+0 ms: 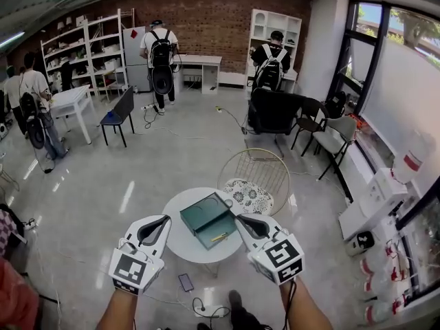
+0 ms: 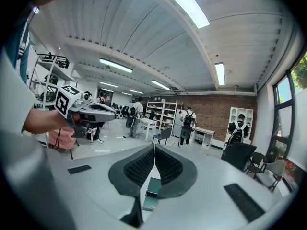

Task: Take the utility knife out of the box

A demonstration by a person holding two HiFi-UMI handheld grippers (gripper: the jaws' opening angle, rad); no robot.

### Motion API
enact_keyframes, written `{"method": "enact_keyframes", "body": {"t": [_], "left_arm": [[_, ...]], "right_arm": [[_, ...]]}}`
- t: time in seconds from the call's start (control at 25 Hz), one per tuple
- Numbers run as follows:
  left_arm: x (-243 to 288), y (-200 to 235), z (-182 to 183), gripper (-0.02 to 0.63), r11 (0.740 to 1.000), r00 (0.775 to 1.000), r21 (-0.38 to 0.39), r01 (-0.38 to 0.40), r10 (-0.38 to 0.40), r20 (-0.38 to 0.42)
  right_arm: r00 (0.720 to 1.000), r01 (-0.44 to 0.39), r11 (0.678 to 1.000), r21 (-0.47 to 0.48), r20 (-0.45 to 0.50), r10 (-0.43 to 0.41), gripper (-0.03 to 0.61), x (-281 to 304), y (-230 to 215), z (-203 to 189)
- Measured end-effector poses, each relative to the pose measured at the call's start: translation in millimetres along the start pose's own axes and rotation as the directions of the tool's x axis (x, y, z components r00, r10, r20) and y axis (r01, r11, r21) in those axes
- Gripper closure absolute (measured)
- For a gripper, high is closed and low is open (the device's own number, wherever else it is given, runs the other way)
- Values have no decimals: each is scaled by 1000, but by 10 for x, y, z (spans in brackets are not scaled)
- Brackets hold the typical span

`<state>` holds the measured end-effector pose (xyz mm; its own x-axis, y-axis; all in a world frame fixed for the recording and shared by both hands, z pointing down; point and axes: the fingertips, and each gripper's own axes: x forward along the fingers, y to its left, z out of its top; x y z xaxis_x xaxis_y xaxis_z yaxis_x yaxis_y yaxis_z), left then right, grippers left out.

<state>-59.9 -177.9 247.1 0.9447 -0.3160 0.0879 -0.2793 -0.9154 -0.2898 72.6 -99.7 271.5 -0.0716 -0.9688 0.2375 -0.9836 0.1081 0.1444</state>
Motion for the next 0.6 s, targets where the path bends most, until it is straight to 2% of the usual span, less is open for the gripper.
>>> {"method": "enact_keyframes", "body": {"t": [0.16, 0.6], "left_arm": [[176, 179, 35, 595, 999, 999, -7, -44, 44, -17], [1046, 532, -297, 595, 991, 988, -33, -131, 128, -84]], "right_arm": [[999, -46, 999, 0, 7, 46, 541, 285, -161, 1], [983, -184, 983, 12, -9, 184, 541, 1167, -919, -252]]}}
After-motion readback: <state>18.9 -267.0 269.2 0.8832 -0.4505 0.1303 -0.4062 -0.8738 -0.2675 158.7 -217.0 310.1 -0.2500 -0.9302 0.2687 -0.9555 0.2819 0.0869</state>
